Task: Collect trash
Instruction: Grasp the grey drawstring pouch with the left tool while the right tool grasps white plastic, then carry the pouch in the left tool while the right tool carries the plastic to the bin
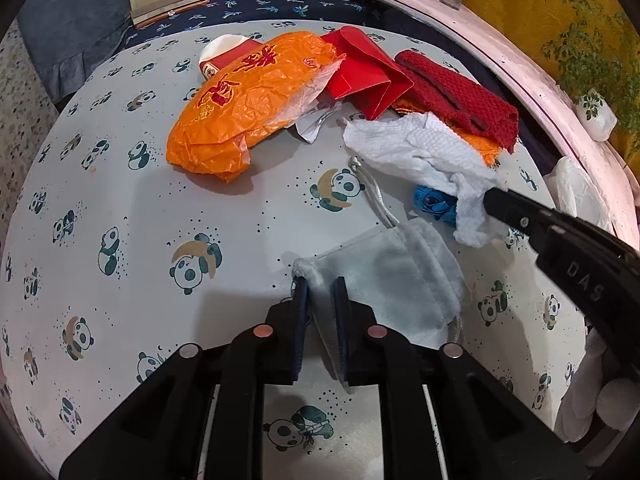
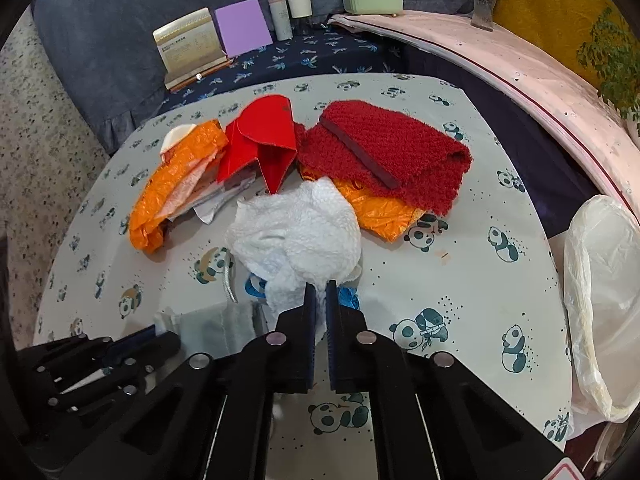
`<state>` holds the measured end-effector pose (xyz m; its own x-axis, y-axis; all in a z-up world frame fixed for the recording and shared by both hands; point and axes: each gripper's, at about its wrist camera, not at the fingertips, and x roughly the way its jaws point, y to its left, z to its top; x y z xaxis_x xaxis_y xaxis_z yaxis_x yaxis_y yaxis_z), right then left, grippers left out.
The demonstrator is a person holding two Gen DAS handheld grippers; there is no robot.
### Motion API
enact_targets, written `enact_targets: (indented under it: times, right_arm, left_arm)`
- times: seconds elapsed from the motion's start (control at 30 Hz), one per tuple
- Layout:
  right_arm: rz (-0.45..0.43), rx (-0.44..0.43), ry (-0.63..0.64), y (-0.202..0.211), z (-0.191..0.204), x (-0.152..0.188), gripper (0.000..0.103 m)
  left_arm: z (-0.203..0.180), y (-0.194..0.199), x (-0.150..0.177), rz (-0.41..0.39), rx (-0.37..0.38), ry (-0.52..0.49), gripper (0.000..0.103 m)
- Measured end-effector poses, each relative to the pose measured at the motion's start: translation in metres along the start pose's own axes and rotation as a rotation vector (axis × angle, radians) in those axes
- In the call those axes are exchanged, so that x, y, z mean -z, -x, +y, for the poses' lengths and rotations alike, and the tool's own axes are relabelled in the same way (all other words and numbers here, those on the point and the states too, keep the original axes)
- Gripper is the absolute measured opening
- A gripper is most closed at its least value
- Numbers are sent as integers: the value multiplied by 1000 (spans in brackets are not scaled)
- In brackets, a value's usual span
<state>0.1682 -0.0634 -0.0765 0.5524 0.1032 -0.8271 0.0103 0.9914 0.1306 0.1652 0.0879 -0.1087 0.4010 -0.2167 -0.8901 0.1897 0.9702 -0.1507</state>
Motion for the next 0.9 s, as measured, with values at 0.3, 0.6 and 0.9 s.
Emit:
enact_targets:
  times: [0.3, 0.6, 0.9]
  right_arm:
    - [-139, -18, -27, 54, -8, -23, 3]
    - [-225, -5, -73, 92, -32, -36, 3]
    - [-244, -5, -99, 103, -46, -33, 3]
  left_arm:
    - [-8, 10, 4, -36, -12, 4, 79]
    - [-36, 5, 6, -7, 12, -13, 94]
    - [-51, -20, -5, 49, -49, -6, 94]
